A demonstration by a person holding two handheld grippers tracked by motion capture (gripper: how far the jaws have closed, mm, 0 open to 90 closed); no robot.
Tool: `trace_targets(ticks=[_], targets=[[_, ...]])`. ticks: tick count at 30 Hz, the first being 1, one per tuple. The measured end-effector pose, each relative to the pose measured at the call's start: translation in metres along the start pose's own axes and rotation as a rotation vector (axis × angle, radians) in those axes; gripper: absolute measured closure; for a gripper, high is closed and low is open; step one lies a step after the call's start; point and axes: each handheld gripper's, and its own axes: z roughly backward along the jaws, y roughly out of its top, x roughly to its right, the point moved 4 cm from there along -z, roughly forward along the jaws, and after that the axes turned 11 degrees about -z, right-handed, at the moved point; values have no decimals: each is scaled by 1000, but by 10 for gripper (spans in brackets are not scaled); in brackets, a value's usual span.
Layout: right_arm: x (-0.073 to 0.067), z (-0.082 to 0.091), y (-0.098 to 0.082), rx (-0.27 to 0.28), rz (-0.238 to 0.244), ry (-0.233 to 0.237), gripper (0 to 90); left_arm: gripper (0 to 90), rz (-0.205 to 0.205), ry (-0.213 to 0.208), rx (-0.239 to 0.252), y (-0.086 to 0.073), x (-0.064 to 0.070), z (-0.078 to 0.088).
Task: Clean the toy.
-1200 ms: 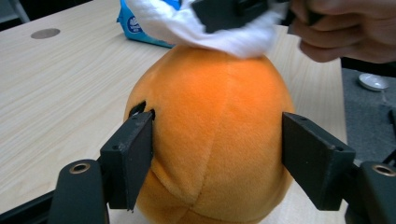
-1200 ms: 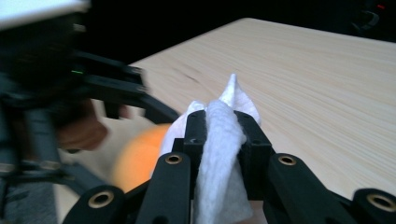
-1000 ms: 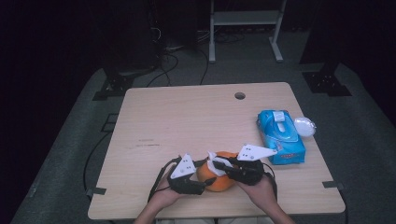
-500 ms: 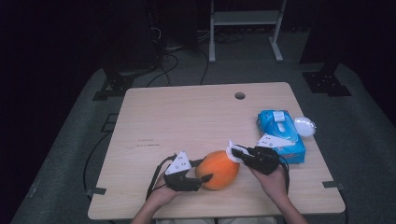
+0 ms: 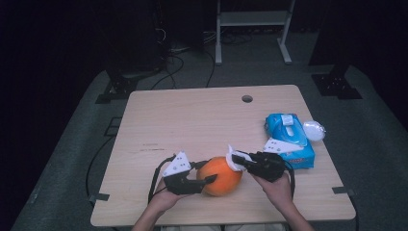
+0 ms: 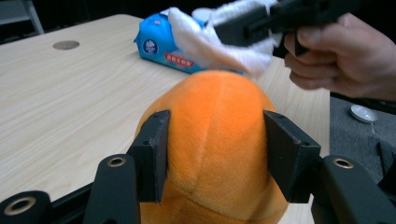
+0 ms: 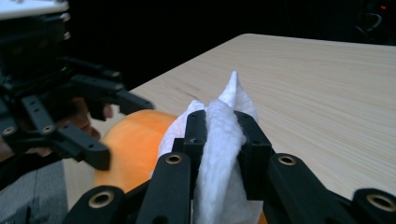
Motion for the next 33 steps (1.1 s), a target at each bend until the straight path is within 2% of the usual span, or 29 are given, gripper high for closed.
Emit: trace_targets(ticks=[3,5,7,10,12,13,14,17,19,20,22,23,24,25,27,30,31,33], targets=[[5,-9,-12,-37,-21,-10,758,438,-7,-4,-10,-3,1,-2],[14,-14,-20,-52,-36,-24,757,359,36,-30,-1,-7,0,-6],[20,-15,-22,-52,-59,-28,757,267,45,-17,-1,-9,-4,-7],[22,-13,-21,-51,-48,-45,757,149,62,-7,-29,-15,-8,-9],[23,-13,-21,-47,-63,-38,757,150,81,-38,-34,-20,-9,-12],[23,-13,-21,-44,-74,-32,757,166,71,-44,-37,-21,-8,-13],[21,-14,-21,-45,-80,-31,757,218,57,-43,-35,-20,-7,-13],[10,-12,-17,-30,-61,-19,760,346,58,-36,-36,-15,-6,-7],[3,-9,-11,-4,-72,23,759,382,55,-28,-34,-10,-6,-3],[-4,-8,-7,8,-74,61,759,391,51,-23,-34,-8,-5,-3],[-18,-9,-5,6,-41,104,759,396,38,-19,-41,-3,-4,-2],[-22,-10,-5,-2,-23,100,759,398,40,-22,-42,-2,-2,-1],[-25,-12,-6,-5,-1,87,759,397,37,-23,-46,-1,-2,0],[-23,-13,-7,-11,-1,82,759,397,41,-19,-41,-2,-2,0],[-14,-15,-10,-19,-28,67,759,379,49,-24,-34,-4,-3,-2],[-2,-17,-17,-30,-65,50,757,240,114,-46,-23,-4,-6,-5],[0,-17,-18,-29,-66,40,757,188,116,-45,-20,-4,-7,-5],[1,-16,-16,-25,-59,24,758,150,117,-39,-46,-9,-8,-5]])
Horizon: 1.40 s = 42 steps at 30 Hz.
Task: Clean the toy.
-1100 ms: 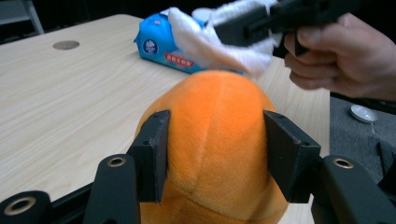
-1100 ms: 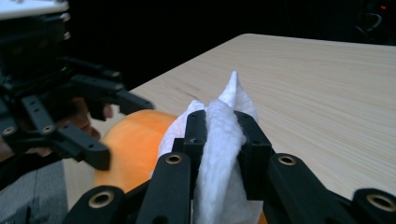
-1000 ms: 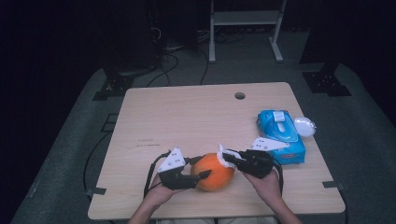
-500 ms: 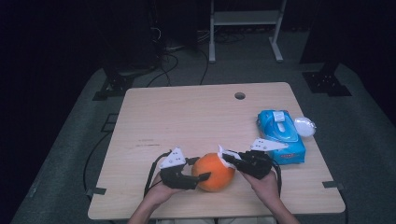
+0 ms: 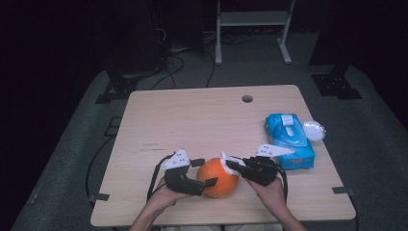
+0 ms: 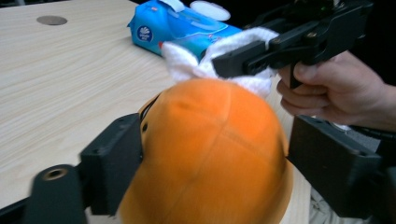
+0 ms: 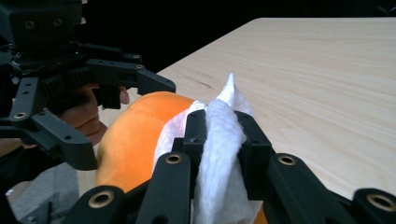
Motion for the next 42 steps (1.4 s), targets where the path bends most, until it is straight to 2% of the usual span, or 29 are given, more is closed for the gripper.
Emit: trace_targets(ticks=[2,4,7,9,10,11,13,16,18,19,21,22,23,25,27,28,31,33,36,38,40,42], targets=[[0,0,1,1,-3,-2,758,153,10,0,-6,-4,0,-2],[-4,1,2,0,22,-14,758,223,-12,24,-2,-3,0,-3],[-13,4,7,13,55,-4,759,309,-35,62,9,-1,2,-3],[-24,5,10,22,81,27,759,323,-48,51,4,1,4,-4],[-29,4,10,17,118,14,759,323,-54,41,4,1,5,-5],[-30,3,10,9,130,3,759,319,-55,22,1,1,7,-4],[-27,2,8,6,121,0,759,296,-55,-22,11,1,9,-3],[-14,2,7,5,112,-32,759,284,-46,-56,34,1,9,-1],[-8,4,8,11,98,-45,759,227,-52,-47,40,2,9,-3],[-6,4,8,14,95,-50,759,204,-63,-27,23,1,9,-5],[-6,4,8,13,95,-51,759,172,-115,15,-29,-3,10,-12],[-7,4,8,12,97,-48,760,174,-131,21,-38,-5,11,-14],[-9,4,8,11,97,-43,760,202,-127,23,-37,-6,11,-14],[-14,4,8,12,112,-42,762,293,-149,47,-39,-4,11,-11],[-18,5,10,22,113,-27,762,365,-141,42,-39,-1,12,-8],[-20,6,11,23,111,-14,762,386,-141,34,-39,0,12,-6],[-30,8,13,35,123,30,762,402,-106,19,-18,5,10,1],[-36,7,14,37,144,30,760,402,-109,31,-11,7,12,3],[-29,6,13,31,129,18,761,381,-129,29,-20,6,14,1],[-19,4,9,19,114,0,760,311,-117,11,-7,4,13,-2],[-11,3,7,20,90,-5,760,228,-136,14,-8,2,11,-5],[-8,4,8,23,85,-12,759,200,-145,20,-8,-1,10,-7]])
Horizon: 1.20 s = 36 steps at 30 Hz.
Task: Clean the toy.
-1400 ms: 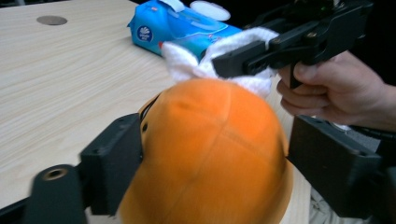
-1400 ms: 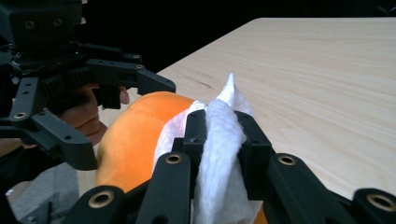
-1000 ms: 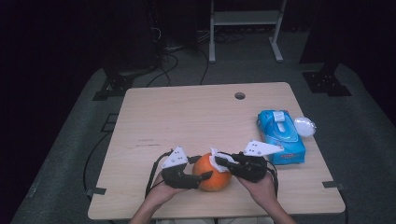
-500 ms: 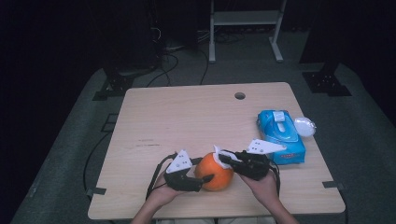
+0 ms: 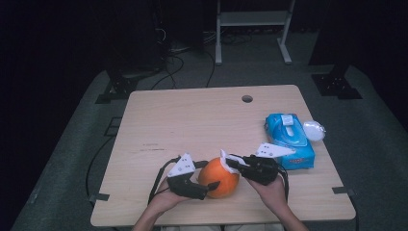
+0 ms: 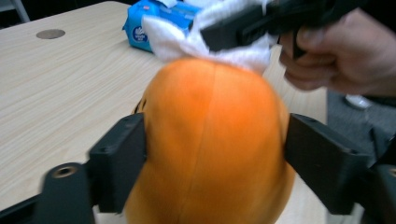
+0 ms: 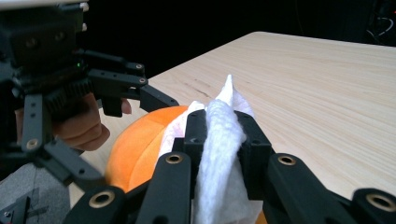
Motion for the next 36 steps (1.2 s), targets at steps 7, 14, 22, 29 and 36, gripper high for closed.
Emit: trace_targets(ticks=[7,14,22,29,36], targets=[[-19,2,3,1,33,48,761,336,54,89,4,-4,-9,1],[-14,-1,1,-12,66,-6,760,250,68,22,25,-4,-6,1],[-17,1,0,-4,98,-37,758,314,13,28,-1,-6,-2,-3],[-15,1,1,-6,82,-37,760,229,55,16,21,-9,-8,-4],[-29,-3,1,-17,143,-23,760,354,-26,-24,-4,-9,2,-4]])
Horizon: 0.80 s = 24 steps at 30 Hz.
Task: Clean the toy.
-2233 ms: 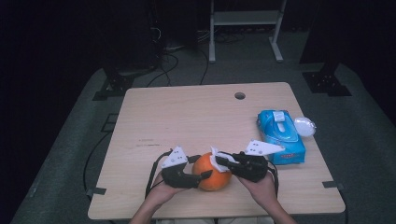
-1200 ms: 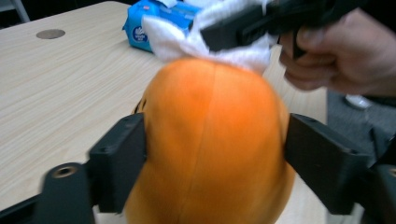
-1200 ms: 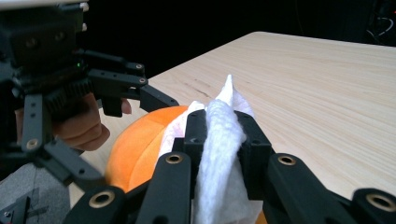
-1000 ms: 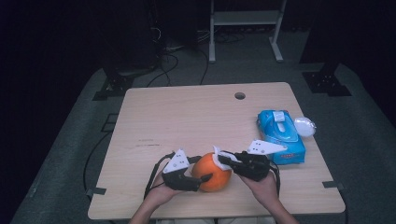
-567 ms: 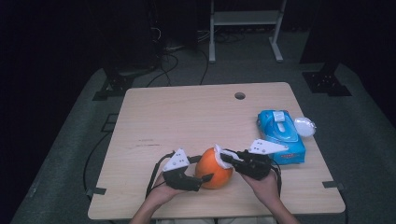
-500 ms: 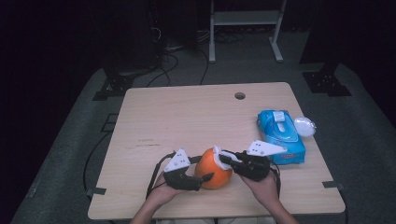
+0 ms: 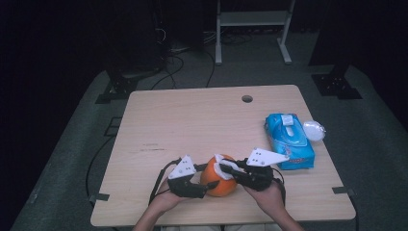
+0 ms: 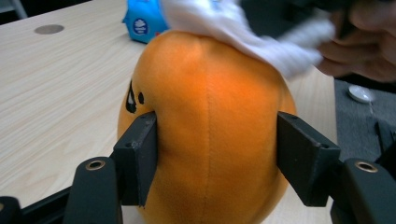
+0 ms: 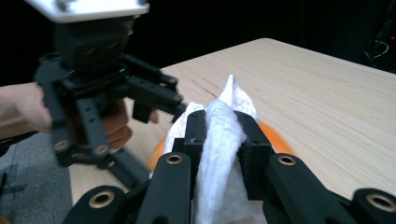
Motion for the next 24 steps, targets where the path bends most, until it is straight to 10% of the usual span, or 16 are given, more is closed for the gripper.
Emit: trace_targets(ticks=[4,8,15,24], targets=[[20,6,-1,9,-34,-55,759,317,0,-6,10,3,2,-2],[28,10,-4,11,-55,-74,760,186,98,10,11,0,-7,-4],[-2,3,1,-10,26,-10,759,370,-5,-13,-22,-1,6,-7],[14,9,1,-28,26,-72,763,377,-46,-33,-26,1,11,-10]])
